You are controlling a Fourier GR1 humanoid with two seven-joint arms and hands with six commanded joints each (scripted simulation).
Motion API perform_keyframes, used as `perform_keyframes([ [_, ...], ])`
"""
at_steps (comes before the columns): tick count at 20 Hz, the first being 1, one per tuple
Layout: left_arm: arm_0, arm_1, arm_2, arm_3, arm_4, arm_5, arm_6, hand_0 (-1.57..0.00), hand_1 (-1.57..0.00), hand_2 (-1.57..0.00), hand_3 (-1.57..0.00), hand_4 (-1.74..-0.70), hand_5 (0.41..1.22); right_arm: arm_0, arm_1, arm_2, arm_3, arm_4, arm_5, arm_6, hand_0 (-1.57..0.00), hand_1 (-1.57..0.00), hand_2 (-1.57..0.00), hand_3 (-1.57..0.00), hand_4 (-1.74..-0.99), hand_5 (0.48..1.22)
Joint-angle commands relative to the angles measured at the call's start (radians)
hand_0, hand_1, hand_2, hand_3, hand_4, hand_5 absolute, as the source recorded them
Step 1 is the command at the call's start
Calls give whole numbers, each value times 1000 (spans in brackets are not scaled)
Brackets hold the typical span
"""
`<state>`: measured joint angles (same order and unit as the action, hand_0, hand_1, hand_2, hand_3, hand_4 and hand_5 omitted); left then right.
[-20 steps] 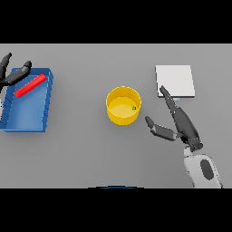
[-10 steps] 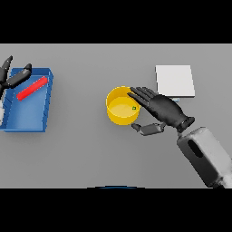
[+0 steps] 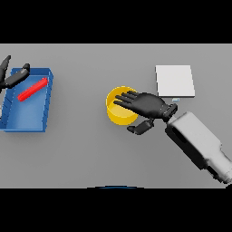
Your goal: Pick up the red beaker and tilt it to pour out 1 green nut into yellow bowl. Pick up the yellow bowl and place it on the metallic measuring scale.
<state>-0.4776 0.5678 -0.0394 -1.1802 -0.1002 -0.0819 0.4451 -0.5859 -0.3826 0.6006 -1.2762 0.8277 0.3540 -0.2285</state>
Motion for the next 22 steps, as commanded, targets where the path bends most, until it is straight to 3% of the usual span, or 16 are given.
perform_keyframes([
  [1,0,5,4,0,3,-3,5,1,1,1,1,-808,696,-17,0,11,22,5,19,-6,1,1,1,1,-1161,658],
  [5,11,7,-3,-3,-6,-4,-12,1,1,1,1,-805,702,-79,30,61,82,34,77,12,1,1,1,1,-1168,673],
  [11,-11,14,-2,24,-14,-11,-14,1,1,1,1,-792,708,-115,58,89,188,58,77,12,1,1,1,-12,-1188,693],
  [15,-5,13,0,27,-9,-14,-16,1,1,1,1,-791,712,-123,85,98,216,66,73,33,-48,-60,-88,-130,-1261,809],
  [16,-10,13,0,34,-11,-16,-18,1,1,1,1,-791,711,-124,76,94,205,58,79,12,-193,-183,-189,-215,-1309,891],
  [17,-18,12,-1,37,-12,-17,-19,1,1,1,1,-789,710,-125,71,94,214,61,68,-4,-455,-407,-349,-322,-1363,957],
  [18,-19,13,0,36,-9,-19,-18,1,1,1,1,-788,710,-120,65,94,205,58,67,-10,-678,-640,-594,-572,-1435,1010],
  [19,-3,15,0,26,-9,-17,-31,1,1,1,1,-788,710,-115,62,93,195,52,68,-23,-857,-826,-789,-679,-1492,1052],
  [21,-7,13,-3,31,-15,-13,-22,1,1,1,1,-787,707,-125,62,99,203,51,77,-43,-1114,-1094,-1071,-882,-1578,1113],
  [22,-3,15,-2,27,-15,-11,-32,1,1,1,1,-785,709,-123,57,97,200,47,79,-47,-1205,-1189,-1129,-969,-1611,1135],
])
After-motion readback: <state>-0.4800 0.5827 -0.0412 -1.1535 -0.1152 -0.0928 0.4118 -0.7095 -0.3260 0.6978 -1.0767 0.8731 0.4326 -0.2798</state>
